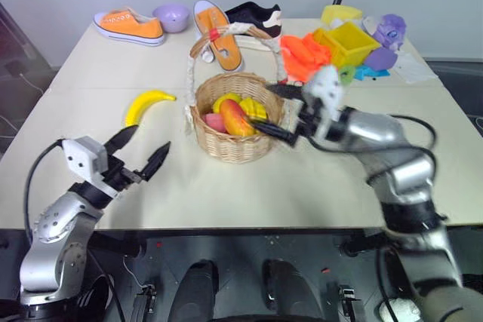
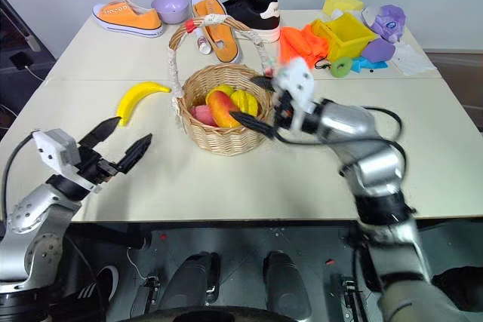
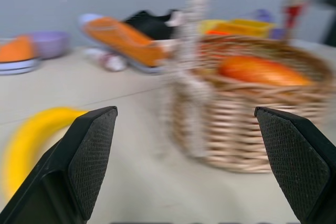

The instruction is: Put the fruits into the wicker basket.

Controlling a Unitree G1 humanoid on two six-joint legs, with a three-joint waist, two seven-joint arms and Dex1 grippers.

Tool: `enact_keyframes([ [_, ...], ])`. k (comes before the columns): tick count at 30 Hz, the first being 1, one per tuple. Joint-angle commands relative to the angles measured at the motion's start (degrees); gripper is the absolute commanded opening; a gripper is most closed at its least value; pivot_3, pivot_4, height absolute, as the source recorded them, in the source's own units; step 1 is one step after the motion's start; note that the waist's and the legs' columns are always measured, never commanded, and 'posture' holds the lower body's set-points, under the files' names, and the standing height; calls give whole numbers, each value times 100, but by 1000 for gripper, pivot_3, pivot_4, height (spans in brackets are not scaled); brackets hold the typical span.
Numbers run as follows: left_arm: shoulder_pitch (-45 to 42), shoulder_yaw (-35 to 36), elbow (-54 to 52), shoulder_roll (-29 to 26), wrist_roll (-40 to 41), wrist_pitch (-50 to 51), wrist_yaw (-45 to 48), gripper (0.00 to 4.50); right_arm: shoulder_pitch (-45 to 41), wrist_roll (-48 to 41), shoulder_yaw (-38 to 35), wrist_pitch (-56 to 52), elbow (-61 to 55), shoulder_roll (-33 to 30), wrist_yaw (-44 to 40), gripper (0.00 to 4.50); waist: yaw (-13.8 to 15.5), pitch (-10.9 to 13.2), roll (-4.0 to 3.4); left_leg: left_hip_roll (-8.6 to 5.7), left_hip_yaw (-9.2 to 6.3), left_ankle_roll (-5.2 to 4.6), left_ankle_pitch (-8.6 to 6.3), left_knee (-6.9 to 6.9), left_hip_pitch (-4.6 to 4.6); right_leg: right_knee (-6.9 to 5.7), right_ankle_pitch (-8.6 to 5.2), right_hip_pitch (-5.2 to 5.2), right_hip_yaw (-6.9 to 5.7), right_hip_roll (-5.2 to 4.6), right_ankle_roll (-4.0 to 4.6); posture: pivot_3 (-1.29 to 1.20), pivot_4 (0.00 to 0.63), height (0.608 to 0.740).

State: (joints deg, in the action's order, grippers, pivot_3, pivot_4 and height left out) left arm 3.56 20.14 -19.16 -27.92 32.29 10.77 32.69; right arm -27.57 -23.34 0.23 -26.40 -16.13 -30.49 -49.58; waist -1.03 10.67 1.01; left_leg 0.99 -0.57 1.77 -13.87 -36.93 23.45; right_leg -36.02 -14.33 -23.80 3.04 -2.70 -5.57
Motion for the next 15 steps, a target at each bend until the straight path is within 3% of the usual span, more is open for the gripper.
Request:
enact_keyframes([
  [1,-118,229,304,92,-348,-220,-417,4500,968,-94,-283,567,-833,-77,-60,4424,-16,0,1,0,0,0,0,0,-3,-2,0,2,0,2,0,0,150,740],
  [6,-382,262,643,125,-828,-188,-1024,4500,1986,467,-321,1188,-1249,-162,301,4424,-12,0,2,2,-2,0,0,-3,-9,-8,0,3,2,12,1,0,150,740],
  [9,-539,278,754,77,-1008,-153,-1242,4500,1955,415,-487,1232,-1187,60,716,4424,6,-1,8,1,-1,1,0,-17,-9,-8,2,9,3,6,3,0,150,740],
  [15,-1101,416,1324,-26,-1221,67,-1735,4500,1886,608,-139,1541,-1038,146,771,4424,28,-2,10,0,-5,1,0,-10,-10,-6,1,11,-2,7,2,0,150,740],
])
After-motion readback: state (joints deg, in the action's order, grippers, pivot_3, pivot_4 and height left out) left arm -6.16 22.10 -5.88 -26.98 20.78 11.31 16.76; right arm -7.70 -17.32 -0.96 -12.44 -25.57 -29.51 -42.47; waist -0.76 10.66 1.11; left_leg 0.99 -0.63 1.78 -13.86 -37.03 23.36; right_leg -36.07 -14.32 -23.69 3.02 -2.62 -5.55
